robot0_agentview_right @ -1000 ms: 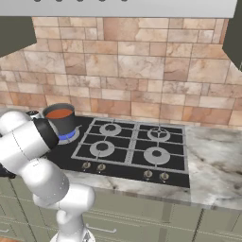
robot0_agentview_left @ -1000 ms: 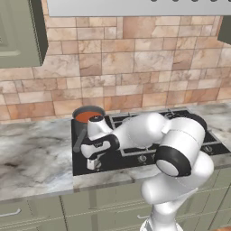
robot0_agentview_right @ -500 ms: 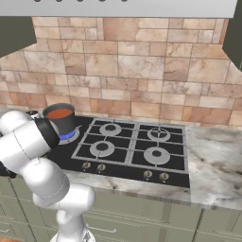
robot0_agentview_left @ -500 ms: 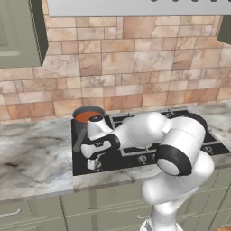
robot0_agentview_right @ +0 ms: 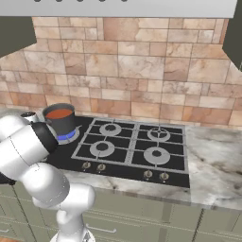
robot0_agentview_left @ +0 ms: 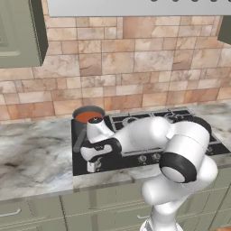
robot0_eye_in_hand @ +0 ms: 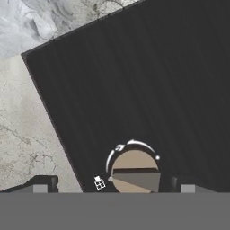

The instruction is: Wait until the marinara sauce is simmered to a deep red color and then turn off the stove.

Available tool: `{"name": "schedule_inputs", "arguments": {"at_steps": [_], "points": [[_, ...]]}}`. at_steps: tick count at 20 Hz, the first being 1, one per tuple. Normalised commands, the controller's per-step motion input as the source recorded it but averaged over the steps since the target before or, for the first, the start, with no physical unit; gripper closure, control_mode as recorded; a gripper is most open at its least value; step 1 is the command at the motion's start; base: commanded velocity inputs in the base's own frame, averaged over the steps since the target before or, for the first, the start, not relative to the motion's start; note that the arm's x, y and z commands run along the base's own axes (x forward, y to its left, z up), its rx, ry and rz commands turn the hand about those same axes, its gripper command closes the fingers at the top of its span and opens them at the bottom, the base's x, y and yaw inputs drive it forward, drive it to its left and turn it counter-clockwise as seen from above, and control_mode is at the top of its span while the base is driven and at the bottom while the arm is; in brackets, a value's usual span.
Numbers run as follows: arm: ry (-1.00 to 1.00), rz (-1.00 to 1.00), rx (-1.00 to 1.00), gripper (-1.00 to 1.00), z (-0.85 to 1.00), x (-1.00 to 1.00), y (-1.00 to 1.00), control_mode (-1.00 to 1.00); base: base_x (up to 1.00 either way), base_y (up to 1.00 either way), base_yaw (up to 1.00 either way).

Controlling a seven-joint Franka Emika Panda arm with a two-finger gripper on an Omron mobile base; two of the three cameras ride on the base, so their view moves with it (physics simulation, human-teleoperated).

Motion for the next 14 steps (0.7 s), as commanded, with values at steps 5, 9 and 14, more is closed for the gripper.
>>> {"name": "schedule_inputs", "arguments": {"at_steps": [5,9,14], "points": [[0.00,0.00,0.00,-1.00,-0.01,0.00,-0.01,-1.00,0.00,0.00,0.00],[0.00,0.00,0.00,-1.00,-0.10,0.00,0.00,-1.00,0.00,0.00,0.00],[0.00,0.00,0.00,-1.00,-0.14,0.00,0.00,-1.00,0.00,0.00,0.00]]}}
